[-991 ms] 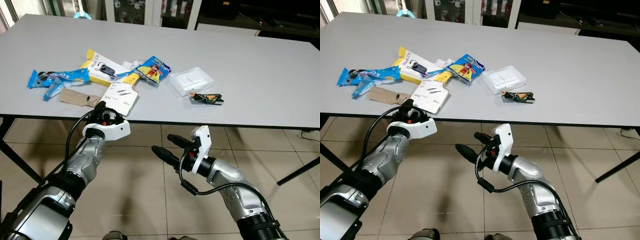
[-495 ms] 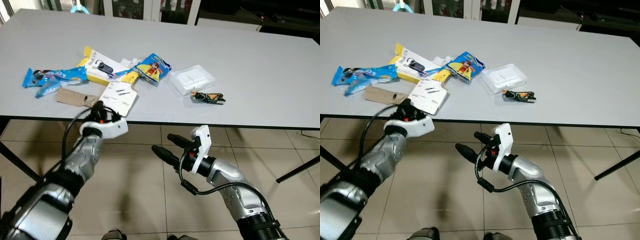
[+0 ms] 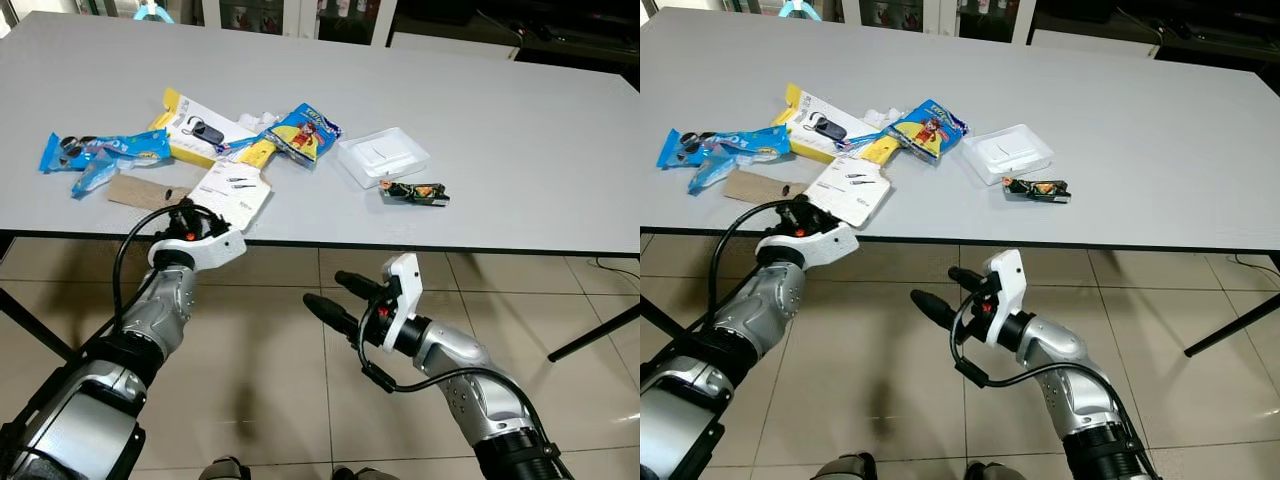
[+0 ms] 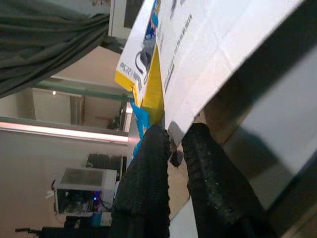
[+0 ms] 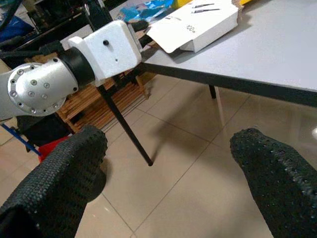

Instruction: Picking trash to rubbish bin

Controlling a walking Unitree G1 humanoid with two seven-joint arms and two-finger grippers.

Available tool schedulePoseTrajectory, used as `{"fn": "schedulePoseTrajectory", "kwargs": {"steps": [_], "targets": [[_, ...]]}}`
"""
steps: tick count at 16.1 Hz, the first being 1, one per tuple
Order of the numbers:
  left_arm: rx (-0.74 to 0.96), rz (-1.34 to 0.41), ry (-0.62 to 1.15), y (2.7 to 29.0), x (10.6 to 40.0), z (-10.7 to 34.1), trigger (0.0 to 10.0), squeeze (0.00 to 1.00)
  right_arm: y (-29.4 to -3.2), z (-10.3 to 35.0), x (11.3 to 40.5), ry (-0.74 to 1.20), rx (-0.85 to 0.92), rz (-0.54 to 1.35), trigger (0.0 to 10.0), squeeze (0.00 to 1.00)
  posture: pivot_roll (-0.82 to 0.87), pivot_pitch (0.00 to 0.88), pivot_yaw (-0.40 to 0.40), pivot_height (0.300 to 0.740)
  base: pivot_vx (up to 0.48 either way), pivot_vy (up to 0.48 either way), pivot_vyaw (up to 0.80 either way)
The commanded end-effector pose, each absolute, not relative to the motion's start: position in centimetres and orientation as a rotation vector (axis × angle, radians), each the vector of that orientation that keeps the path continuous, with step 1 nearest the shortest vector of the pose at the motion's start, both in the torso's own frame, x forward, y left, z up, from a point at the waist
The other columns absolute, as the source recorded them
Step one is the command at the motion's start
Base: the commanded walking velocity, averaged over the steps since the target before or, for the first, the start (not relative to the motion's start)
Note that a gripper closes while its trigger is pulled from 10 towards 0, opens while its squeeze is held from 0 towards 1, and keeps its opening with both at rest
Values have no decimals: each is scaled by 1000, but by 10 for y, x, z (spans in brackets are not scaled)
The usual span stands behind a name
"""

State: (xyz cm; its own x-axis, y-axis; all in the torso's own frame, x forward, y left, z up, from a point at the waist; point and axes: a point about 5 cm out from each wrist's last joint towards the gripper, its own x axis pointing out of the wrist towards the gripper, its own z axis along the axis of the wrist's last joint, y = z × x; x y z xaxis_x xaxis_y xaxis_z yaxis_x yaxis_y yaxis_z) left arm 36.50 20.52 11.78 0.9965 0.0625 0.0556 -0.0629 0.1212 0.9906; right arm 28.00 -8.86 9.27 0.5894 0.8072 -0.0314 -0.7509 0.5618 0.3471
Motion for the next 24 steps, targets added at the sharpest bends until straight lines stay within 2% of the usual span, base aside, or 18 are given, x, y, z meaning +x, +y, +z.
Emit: {"fn": "schedulePoseTrajectory", "kwargs": {"steps": [1,4,8,9,10,11,18,20,23,24], "targets": [[1425,58,-60,191,368,121,10000,0,-92,94,280,189,317,909,10000,0,-48,101,-115,740,0,0,0],[1393,0,-125,174,369,120,10000,0,-92,94,280,190,318,909,10000,0,-51,99,-115,740,0,0,0],[1394,2,-135,169,371,121,10000,0,-92,94,280,189,318,905,10000,0,-52,96,-111,740,0,0,0],[1401,16,-118,173,371,120,5451,0,-92,94,280,188,318,904,10000,0,-51,96,-112,740,0,0,0],[1402,20,-107,175,371,120,5451,0,-92,94,280,188,319,903,10000,0,-51,96,-112,740,0,0,0],[1402,46,-91,180,371,120,0,0,-92,94,280,189,319,903,10000,0,-51,97,-112,740,0,0,0],[1389,77,-102,182,372,123,0,0,-91,94,281,188,318,902,10000,0,-50,93,-112,740,0,0,0],[1310,123,-178,177,372,133,0,0,-92,94,281,185,317,898,10000,0,-50,92,-111,740,0,0,0],[1109,190,-366,156,367,158,0,0,-93,95,285,173,310,879,10000,0,-44,89,-113,740,0,0,0],[1077,178,-418,147,363,163,1137,0,-94,96,286,167,310,872,10000,0,-43,88,-113,740,0,0,0]]}}
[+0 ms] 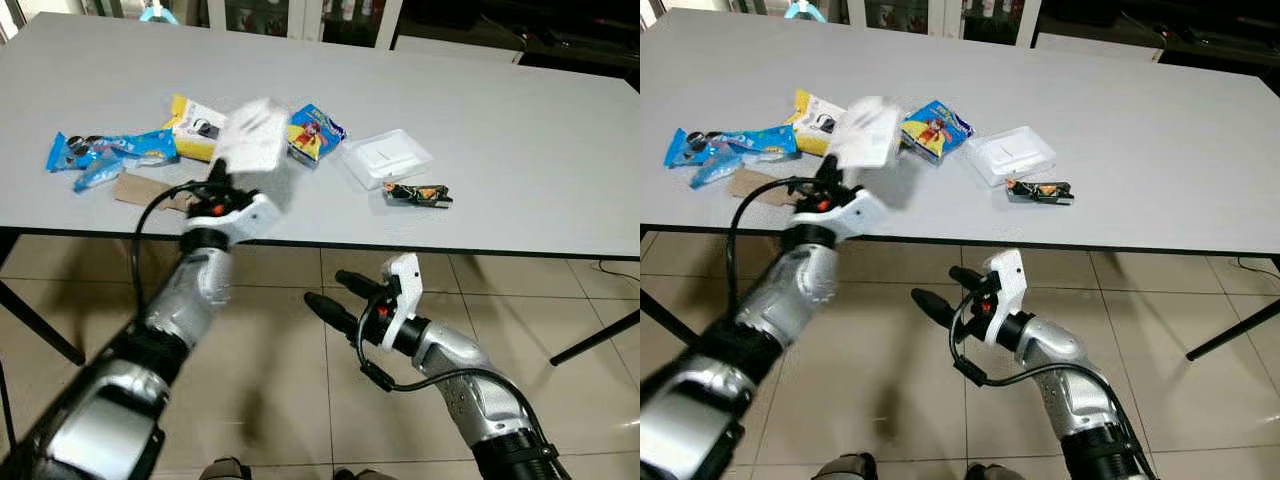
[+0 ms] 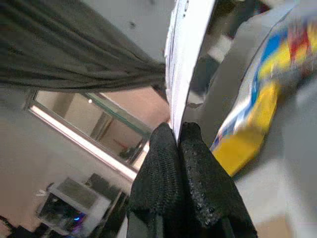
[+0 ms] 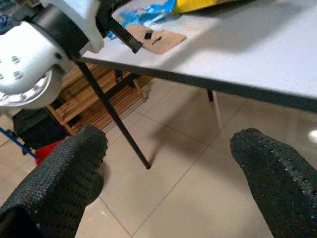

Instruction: Picking trash to rubbish bin

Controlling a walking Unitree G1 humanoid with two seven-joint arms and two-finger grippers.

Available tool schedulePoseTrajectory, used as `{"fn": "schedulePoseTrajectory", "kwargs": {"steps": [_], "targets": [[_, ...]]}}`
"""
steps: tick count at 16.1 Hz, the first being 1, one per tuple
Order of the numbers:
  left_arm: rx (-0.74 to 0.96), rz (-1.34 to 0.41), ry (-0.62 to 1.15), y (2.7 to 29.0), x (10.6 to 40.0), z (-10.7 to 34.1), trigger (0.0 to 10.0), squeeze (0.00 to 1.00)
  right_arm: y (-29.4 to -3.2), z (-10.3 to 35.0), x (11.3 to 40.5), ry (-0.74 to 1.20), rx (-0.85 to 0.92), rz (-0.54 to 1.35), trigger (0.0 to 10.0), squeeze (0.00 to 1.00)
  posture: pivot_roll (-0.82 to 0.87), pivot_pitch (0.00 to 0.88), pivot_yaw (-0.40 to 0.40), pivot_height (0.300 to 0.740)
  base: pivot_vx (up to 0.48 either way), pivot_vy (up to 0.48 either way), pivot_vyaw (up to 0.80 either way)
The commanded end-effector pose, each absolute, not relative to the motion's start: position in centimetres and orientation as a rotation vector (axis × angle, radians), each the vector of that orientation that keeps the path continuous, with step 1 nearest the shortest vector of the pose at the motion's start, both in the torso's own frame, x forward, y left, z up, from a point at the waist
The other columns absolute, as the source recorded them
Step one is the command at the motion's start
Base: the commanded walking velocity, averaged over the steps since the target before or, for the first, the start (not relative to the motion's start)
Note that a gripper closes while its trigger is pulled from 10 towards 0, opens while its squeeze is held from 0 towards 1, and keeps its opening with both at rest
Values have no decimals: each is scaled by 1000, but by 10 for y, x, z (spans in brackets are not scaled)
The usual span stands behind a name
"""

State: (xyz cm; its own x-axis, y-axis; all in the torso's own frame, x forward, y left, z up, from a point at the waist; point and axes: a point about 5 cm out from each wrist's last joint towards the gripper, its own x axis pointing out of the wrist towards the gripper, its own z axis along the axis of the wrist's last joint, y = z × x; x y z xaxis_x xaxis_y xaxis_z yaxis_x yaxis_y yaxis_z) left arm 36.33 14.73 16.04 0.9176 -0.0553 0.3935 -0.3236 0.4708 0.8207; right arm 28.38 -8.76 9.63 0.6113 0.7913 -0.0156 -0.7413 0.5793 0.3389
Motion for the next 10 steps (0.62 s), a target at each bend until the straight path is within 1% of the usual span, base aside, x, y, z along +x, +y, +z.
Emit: {"fn": "schedulePoseTrajectory", "kwargs": {"steps": [1,2,3,4,6,7,8,9,10], "targets": [[990,174,-435,137,358,166,10000,0,-94,98,288,161,313,870,10000,0,-43,86,-113,740,0,0,0],[943,146,-462,126,353,167,10000,0,-94,99,288,157,313,870,10000,0,-43,83,-112,740,0,0,0],[933,131,-480,121,349,167,10000,0,-94,100,289,155,312,870,10000,0,-44,83,-112,740,0,0,0],[924,132,-480,120,348,167,10000,0,-94,100,290,153,310,869,10000,0,-42,79,-112,740,0,0,0],[851,155,-464,123,348,172,10000,0,-95,101,293,140,294,842,10000,0,-42,77,-110,740,0,0,0],[775,176,-442,128,348,176,10000,0,-98,103,297,123,280,804,10000,0,-38,75,-108,740,0,0,0],[650,220,-406,139,348,182,10000,0,-108,110,313,63,223,646,10000,0,-35,74,-106,740,0,0,0],[630,229,-400,142,348,184,10000,0,-113,113,319,40,200,576,10000,0,-33,74,-106,740,0,0,0],[609,239,-390,145,349,184,10000,0,-122,119,328,10,205,461,10000,0,-33,72,-105,740,0,0,0]]}}
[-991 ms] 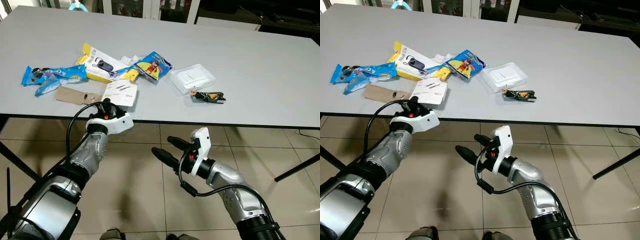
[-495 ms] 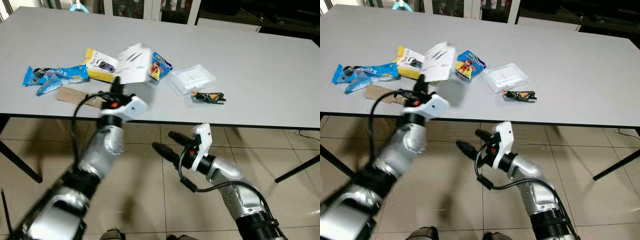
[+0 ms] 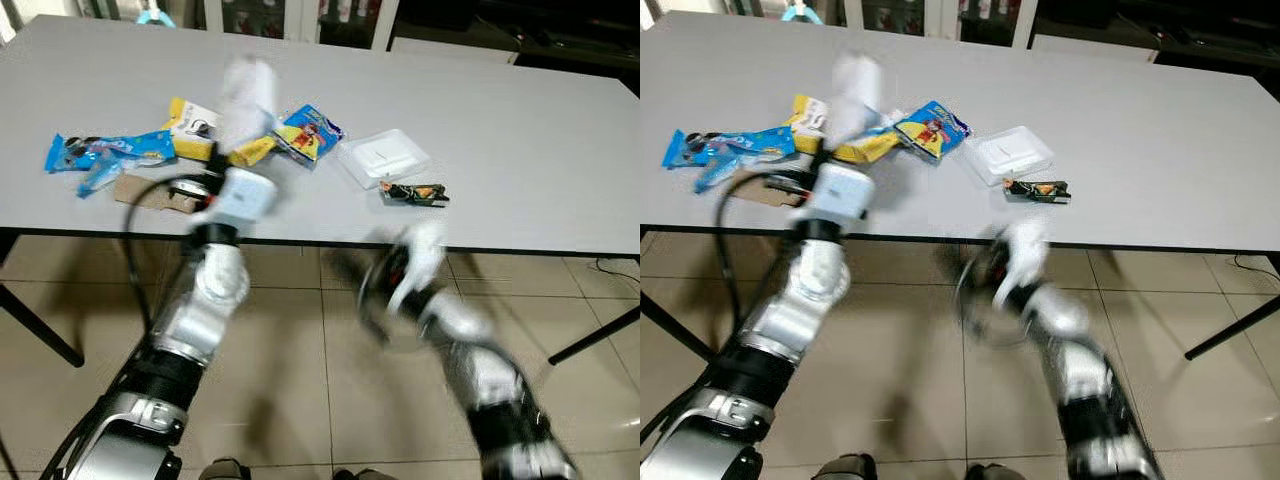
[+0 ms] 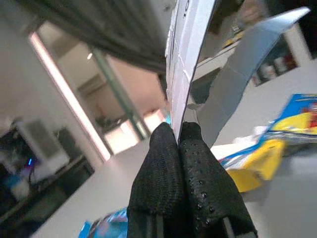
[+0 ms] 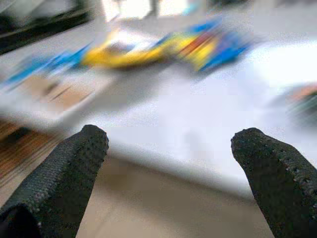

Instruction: Picking trash to rubbish bin

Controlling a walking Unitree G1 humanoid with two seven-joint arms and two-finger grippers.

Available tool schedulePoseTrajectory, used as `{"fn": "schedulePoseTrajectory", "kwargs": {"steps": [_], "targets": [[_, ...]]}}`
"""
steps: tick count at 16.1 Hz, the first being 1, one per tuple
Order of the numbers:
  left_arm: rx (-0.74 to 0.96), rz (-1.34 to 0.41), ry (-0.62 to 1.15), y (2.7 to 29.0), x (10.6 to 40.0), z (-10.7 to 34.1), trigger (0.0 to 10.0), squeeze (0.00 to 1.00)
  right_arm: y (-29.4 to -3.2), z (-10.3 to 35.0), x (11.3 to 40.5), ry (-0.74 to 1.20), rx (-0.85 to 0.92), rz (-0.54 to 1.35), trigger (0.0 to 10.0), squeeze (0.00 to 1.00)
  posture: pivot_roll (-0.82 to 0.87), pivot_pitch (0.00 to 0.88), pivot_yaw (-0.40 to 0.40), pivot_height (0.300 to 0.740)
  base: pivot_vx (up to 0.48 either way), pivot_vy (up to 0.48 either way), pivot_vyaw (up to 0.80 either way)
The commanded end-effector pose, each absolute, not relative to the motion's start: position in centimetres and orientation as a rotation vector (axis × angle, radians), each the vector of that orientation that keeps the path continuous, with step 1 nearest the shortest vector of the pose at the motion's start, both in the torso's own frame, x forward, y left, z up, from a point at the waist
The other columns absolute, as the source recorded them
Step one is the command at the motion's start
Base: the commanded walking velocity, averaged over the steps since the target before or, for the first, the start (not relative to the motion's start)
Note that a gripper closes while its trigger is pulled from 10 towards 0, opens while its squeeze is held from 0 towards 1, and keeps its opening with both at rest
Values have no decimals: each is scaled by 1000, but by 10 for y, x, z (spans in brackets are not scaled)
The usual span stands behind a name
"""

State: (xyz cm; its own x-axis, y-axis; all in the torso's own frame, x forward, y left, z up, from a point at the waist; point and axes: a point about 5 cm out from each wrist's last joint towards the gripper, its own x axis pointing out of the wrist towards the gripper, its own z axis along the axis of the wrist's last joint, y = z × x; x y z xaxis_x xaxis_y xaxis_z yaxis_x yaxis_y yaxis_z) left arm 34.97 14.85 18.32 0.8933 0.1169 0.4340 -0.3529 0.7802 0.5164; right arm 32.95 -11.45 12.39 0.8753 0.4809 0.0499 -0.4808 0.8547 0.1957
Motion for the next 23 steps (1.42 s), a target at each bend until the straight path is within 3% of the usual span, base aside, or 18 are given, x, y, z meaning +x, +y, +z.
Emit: {"fn": "schedulePoseTrajectory", "kwargs": {"steps": [1,5,9,18,23], "targets": [[606,255,-384,150,349,183,10000,0,-132,126,336,-26,180,349,10000,0,-33,72,-104,740,0,0,0],[525,270,-336,156,348,180,10000,0,-140,149,344,-159,169,228,10000,0,-32,65,-105,740,0,0,0],[272,252,-229,156,350,164,10000,0,-140,153,346,-234,176,66,10000,0,-30,52,-98,740,0,0,0],[198,77,-241,121,340,154,10000,0,-136,143,345,-236,165,-3,10000,0,-19,0,-99,740,0,0,0],[202,76,-226,124,339,149,10000,0,-136,138,344,-220,165,-8,10000,0,-22,0,-94,740,0,0,0]]}}
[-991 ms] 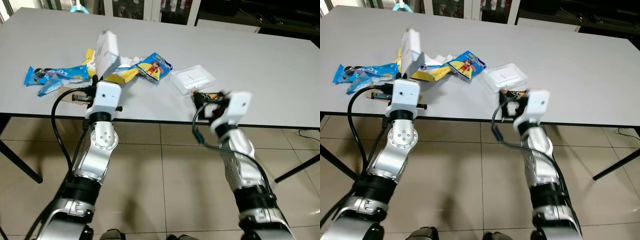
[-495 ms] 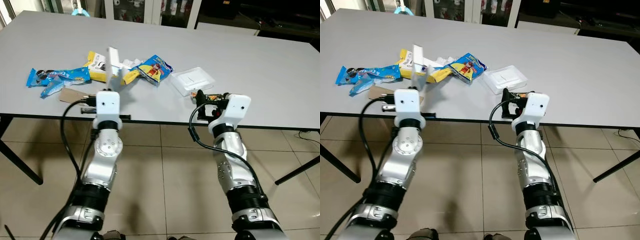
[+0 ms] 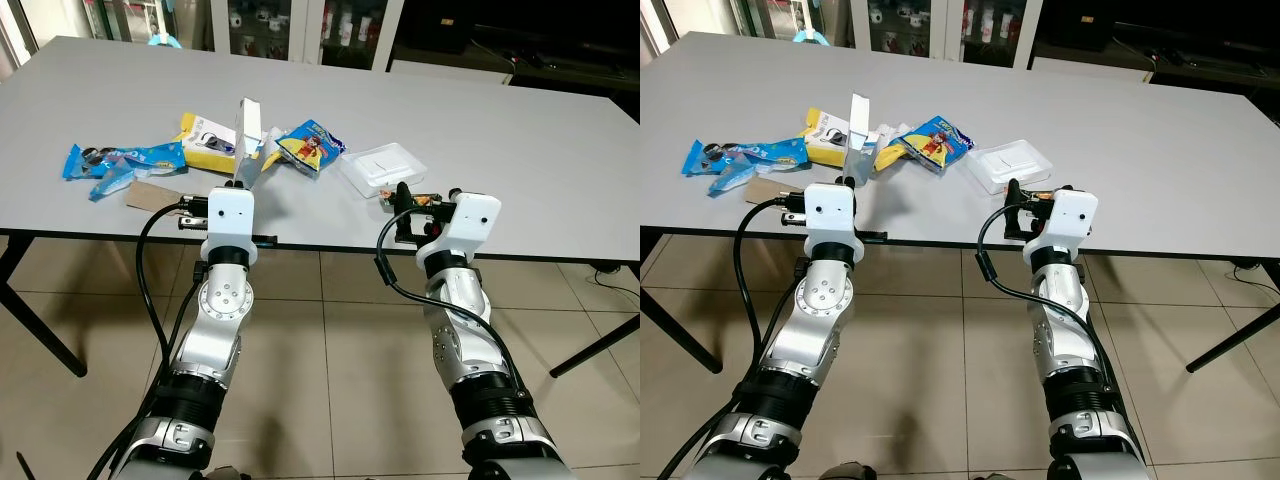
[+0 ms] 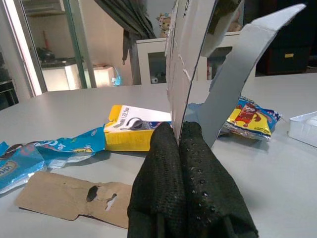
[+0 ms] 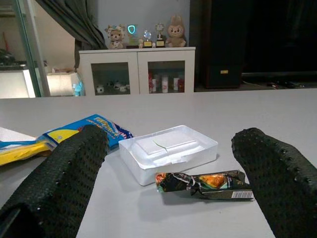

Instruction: Picking trash to rubbish bin

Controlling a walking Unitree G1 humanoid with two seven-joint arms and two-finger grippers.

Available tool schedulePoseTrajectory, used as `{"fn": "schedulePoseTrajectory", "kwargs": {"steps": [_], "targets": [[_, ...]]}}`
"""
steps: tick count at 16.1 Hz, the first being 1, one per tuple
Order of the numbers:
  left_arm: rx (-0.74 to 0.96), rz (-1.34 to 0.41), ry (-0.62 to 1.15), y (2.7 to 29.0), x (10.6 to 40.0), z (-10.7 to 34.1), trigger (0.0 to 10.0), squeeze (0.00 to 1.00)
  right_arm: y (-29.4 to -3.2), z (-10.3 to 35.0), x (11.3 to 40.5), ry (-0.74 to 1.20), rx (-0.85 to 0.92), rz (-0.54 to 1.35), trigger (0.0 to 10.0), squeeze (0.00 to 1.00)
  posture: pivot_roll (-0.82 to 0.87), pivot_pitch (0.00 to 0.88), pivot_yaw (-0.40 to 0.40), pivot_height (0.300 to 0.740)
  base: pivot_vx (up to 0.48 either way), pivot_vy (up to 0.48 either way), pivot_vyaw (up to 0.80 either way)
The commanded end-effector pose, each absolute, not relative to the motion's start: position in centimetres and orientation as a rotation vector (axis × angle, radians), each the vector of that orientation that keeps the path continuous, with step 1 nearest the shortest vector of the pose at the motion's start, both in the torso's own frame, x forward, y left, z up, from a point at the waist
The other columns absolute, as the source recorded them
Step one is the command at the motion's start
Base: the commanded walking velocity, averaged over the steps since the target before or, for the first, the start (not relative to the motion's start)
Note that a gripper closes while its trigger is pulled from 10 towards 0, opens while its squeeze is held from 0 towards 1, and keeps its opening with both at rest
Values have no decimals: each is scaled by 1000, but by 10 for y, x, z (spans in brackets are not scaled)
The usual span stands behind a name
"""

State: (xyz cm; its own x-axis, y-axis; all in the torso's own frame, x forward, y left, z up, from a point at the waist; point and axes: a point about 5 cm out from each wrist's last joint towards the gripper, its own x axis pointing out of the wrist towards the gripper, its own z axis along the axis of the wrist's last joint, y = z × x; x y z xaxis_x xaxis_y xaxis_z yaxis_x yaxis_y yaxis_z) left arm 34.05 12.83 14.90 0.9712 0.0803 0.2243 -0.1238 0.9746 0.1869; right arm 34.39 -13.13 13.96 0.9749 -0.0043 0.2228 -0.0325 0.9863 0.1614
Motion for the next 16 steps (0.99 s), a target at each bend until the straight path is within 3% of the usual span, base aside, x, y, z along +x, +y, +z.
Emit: {"fn": "schedulePoseTrajectory", "kwargs": {"steps": [1,5,16], "targets": [[205,74,-225,125,339,148,10000,0,-136,136,343,-216,164,-9,10000,0,-23,0,-94,740,0,0,0],[203,81,-221,127,337,146,10000,0,-136,131,341,-199,164,-14,10000,0,-23,0,-96,740,0,0,0],[209,106,-227,131,336,148,10000,0,-137,130,339,-189,169,-18,10000,0,-28,7,-96,740,-289,0,0]]}}
